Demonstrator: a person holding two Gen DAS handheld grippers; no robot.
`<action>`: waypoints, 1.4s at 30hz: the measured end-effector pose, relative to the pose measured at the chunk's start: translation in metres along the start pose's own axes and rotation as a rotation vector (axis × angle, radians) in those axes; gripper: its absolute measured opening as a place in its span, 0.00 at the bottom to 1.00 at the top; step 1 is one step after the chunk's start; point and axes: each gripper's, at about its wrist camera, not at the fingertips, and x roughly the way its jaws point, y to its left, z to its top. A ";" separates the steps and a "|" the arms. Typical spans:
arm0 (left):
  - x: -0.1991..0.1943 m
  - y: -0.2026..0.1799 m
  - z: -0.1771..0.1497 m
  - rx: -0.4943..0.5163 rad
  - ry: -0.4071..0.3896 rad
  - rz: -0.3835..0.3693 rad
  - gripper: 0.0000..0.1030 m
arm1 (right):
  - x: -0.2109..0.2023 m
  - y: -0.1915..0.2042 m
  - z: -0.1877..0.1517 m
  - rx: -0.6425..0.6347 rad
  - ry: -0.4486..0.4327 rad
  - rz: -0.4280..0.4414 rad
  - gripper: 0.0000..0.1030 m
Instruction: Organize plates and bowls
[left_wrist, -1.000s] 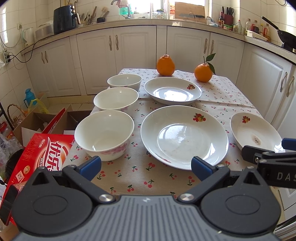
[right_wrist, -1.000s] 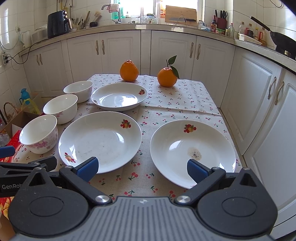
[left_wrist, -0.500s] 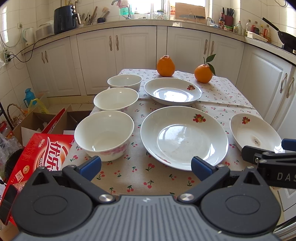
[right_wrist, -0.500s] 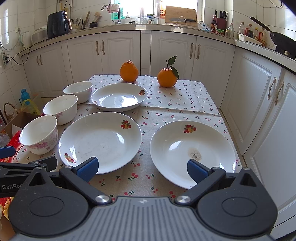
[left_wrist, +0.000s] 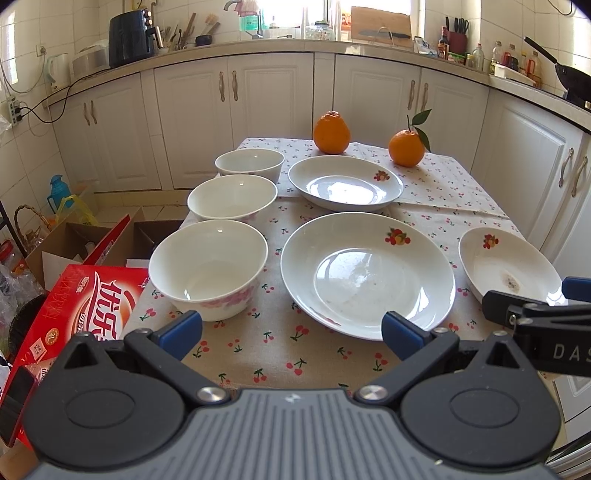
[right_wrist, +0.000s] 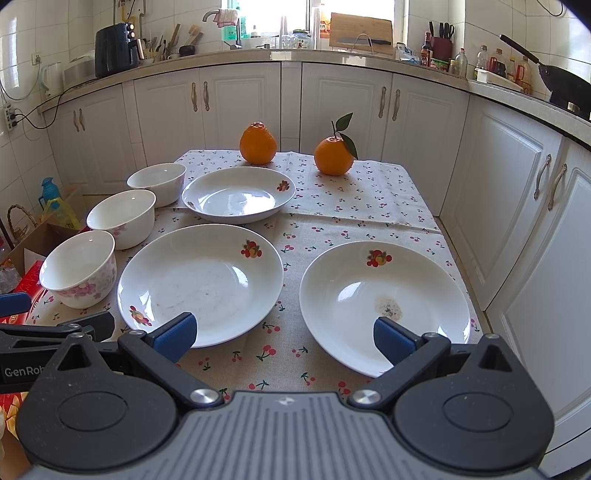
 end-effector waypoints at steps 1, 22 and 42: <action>0.000 0.000 0.000 0.000 0.000 0.000 0.99 | 0.000 0.000 0.000 0.000 0.000 -0.001 1.00; 0.002 -0.002 0.006 -0.021 -0.038 -0.039 0.99 | -0.001 -0.008 0.003 0.012 -0.018 0.010 1.00; 0.022 -0.021 0.041 0.065 -0.048 -0.179 0.99 | -0.009 -0.076 0.011 -0.054 -0.131 -0.010 1.00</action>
